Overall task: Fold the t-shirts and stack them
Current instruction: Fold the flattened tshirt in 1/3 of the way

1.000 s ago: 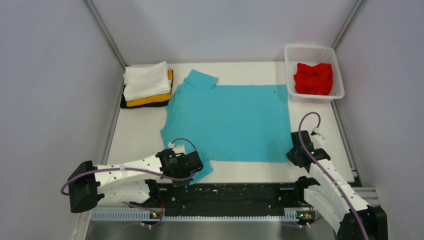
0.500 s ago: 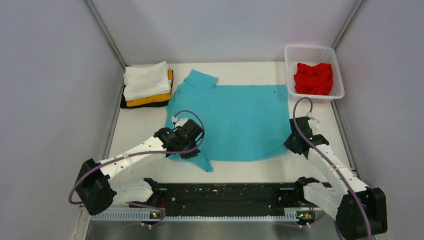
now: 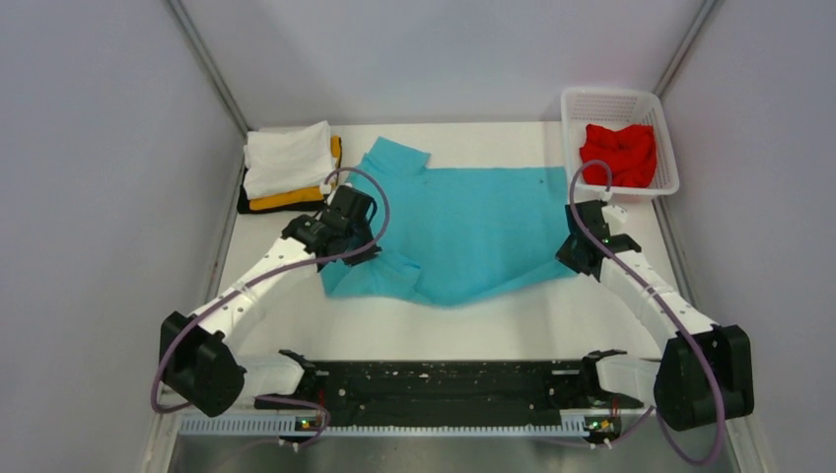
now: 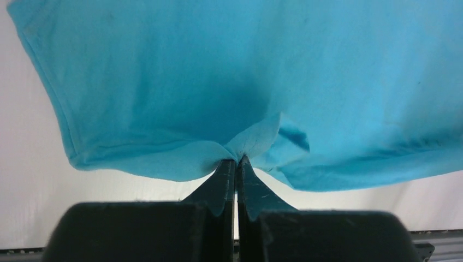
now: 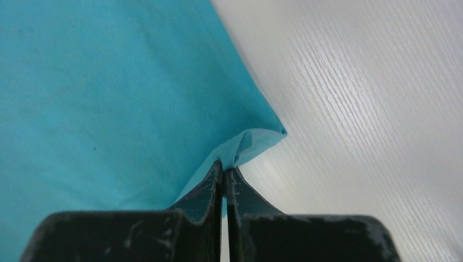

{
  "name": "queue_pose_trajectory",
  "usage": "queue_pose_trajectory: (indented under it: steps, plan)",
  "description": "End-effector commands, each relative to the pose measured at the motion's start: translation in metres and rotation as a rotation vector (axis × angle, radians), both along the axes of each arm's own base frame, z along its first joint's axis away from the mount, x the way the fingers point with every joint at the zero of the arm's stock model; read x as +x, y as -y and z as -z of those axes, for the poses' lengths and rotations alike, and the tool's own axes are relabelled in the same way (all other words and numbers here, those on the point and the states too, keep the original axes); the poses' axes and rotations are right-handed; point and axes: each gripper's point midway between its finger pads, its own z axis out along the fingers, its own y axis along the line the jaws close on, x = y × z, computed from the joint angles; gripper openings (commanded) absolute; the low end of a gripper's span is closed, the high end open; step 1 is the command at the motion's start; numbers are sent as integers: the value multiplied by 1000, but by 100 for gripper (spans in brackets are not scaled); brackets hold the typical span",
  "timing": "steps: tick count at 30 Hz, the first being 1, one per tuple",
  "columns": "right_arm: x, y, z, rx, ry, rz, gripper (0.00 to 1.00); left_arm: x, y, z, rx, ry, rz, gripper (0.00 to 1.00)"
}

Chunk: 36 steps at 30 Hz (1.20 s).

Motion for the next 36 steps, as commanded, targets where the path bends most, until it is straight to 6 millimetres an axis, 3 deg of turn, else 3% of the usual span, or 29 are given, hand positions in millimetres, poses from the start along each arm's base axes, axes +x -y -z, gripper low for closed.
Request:
queue_pose_trajectory:
  steps: [1, 19, 29, 34, 35, 36]
  plan:
    - [23, 5, -21, -21, 62, 23, 0, 37, -3, -28, -20, 108, 18, 0]
    - [44, 18, -30, -69, 61, 77, 0, 106, -15, -46, 31, 233, 92, 0]
    - [55, 22, -21, -65, 66, 120, 0, 145, -26, -33, 85, 216, 97, 0]
    - [74, 27, -6, -93, 58, 149, 2, 174, -31, -6, 112, 165, 65, 8]
    - [78, 31, -3, -108, 53, 162, 3, 185, -34, 1, 123, 163, 42, 12]
    - [83, 35, 1, -114, 41, 173, 8, 195, -37, 6, 129, 156, 22, 24]
